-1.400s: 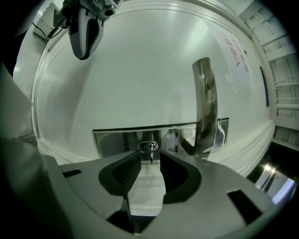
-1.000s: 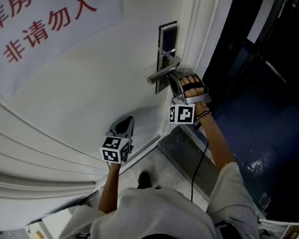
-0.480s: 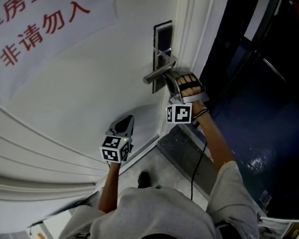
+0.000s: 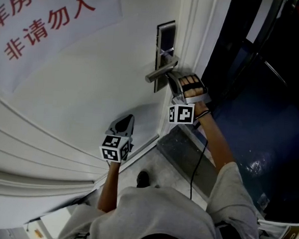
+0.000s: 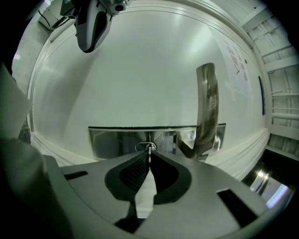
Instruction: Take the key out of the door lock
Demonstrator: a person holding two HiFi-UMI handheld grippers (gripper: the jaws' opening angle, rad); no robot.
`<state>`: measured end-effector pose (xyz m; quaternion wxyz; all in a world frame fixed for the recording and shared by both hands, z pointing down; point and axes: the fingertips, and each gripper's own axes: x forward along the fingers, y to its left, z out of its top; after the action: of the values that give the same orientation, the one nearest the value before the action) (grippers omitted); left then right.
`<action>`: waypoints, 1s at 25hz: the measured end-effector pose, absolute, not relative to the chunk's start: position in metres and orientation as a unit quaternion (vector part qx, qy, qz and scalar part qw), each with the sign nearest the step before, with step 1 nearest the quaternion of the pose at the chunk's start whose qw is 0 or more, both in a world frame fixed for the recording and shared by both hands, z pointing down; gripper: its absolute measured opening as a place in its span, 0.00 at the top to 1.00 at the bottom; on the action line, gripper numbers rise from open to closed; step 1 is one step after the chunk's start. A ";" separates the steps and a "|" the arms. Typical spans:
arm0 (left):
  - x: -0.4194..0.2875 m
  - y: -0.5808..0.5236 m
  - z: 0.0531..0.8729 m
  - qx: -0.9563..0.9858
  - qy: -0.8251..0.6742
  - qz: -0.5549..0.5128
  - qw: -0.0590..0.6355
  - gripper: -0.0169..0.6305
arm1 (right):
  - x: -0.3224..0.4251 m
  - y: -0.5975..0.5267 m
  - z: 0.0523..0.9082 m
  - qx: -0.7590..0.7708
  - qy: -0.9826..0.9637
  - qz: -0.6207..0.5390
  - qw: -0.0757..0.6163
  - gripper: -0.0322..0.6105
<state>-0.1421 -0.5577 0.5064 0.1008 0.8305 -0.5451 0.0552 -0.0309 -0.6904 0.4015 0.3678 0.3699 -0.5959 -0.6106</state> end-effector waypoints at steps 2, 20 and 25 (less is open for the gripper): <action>-0.143 -0.557 0.506 0.831 -0.545 0.056 0.100 0.95 | -0.026 -0.686 0.401 0.373 -0.597 -0.610 0.364 0.90; -0.119 -0.551 0.497 0.837 -0.536 0.060 0.085 0.95 | 0.022 -0.656 0.407 0.433 -0.693 -0.483 0.314 0.90; -0.118 -0.554 0.494 0.838 -0.537 0.060 0.081 0.95 | 0.039 -0.648 0.412 0.470 -0.756 -0.375 0.259 0.90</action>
<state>-0.1178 -0.5535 0.4937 0.0807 0.8377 -0.5368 0.0601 0.0388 -0.6477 0.4119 0.2590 0.4699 -0.7561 -0.3747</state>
